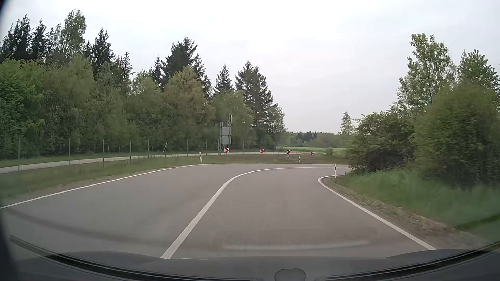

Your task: Follow the waypoints while adhering to traffic rules and regulations

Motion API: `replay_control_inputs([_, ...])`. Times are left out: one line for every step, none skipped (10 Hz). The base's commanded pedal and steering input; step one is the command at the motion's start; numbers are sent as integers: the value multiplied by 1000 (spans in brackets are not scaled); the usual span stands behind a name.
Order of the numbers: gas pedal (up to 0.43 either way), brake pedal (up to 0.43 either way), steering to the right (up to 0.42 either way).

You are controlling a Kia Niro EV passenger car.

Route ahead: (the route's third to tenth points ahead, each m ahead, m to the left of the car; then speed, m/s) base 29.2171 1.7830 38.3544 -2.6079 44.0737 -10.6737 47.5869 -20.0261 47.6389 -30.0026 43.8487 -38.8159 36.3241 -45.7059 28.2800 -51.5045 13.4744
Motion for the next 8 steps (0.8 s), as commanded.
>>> replay_control_inputs([0, 183, 6])
replay_control_inputs([0, 201, 12])
replay_control_inputs([0, 207, 19])
replay_control_inputs([0, 213, 26])
replay_control_inputs([0, 213, 31])
replay_control_inputs([0, 213, 40])
replay_control_inputs([0, 213, 51])
replay_control_inputs([0, 213, 62])
